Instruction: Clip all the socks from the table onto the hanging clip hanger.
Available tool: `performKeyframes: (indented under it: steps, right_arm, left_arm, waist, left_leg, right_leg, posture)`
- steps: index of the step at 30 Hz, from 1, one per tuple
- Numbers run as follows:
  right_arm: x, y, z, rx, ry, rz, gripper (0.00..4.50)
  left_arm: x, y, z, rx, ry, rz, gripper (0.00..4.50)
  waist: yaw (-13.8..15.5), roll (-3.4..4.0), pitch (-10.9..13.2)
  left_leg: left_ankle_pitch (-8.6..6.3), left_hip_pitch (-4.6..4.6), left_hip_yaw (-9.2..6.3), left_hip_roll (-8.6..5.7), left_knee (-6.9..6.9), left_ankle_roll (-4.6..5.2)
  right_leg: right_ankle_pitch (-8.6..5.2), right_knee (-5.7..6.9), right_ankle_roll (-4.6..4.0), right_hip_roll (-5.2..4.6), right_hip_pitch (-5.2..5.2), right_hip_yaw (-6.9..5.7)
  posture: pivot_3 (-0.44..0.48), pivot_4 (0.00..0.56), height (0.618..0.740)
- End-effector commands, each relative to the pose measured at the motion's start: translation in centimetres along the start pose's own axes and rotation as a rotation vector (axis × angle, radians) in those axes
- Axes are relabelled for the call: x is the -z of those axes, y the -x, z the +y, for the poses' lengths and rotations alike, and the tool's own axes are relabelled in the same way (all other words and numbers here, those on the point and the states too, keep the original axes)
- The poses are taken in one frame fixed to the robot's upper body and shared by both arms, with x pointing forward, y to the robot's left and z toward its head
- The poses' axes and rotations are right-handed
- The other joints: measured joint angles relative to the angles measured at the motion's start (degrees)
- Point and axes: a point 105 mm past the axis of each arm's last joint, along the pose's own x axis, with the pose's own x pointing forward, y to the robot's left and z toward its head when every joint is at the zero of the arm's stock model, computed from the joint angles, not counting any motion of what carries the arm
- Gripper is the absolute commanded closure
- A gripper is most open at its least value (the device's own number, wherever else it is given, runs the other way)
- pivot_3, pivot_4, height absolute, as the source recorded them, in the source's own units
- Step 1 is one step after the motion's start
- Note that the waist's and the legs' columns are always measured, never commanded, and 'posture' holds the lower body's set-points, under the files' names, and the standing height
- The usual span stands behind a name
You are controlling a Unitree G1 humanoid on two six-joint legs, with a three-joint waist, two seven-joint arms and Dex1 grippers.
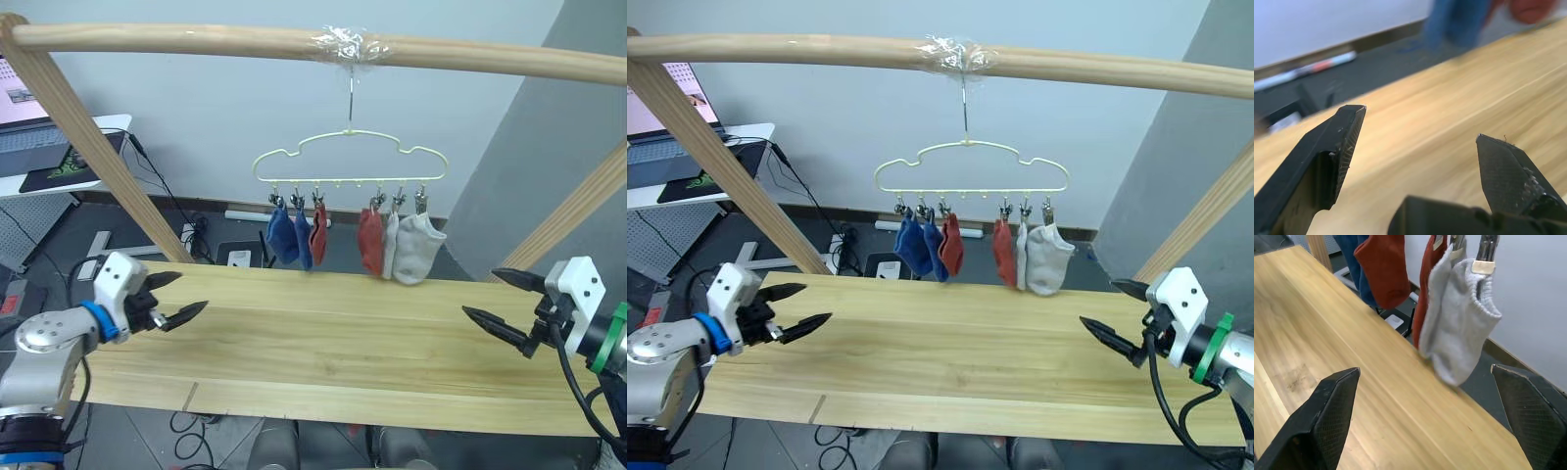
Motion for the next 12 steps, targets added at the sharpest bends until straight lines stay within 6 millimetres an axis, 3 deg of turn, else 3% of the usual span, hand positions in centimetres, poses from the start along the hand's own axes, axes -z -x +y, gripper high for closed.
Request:
performKeyframes:
  steps: [1, 8, 12]
  right_arm:
    - [0.0, 0.2, -0.9, 0.061, 0.055, -0.018, 0.0]
    - [0.4, 0.2, -1.1, 0.073, 0.051, -0.013, 0.0]
    - [0.4, 0.1, -1.0, 0.077, 0.052, -0.013, 0.0]
  left_arm:
    - [-0.1, 0.7, 1.0, -0.06, -0.021, -0.022, 0.32]
    - [-2.2, -1.0, -0.8, -0.008, 0.005, -0.117, 0.32]
    - [-2.0, -1.0, -1.0, 0.016, 0.023, -0.086, 0.32]
  waist:
    - [0.3, -0.21, -0.5]
    - [1.2, -0.4, -1.5]
    - [1.2, -0.42, -2.2]
  left_leg:
    - [0.0, 0.0, 0.0, 0.0, 0.0, 0.0]
    - [0.05, 0.56, 0.02, 0.01, 0.03, 0.02]
    - [0.04, 0.92, 0.07, 0.04, 0.0, 0.03]
  right_leg:
    - [0.05, -0.01, -0.09, 0.0, -0.01, 0.0]
    - [-0.02, 0.02, 0.03, 0.0, 0.57, -0.02]
    - [-0.11, 0.03, -0.07, 0.01, 0.87, 0.01]
  posture:
    - [0.143, 0.055, 0.74]
    - [0.144, 0.044, 0.74]
    - [0.139, 0.044, 0.74]
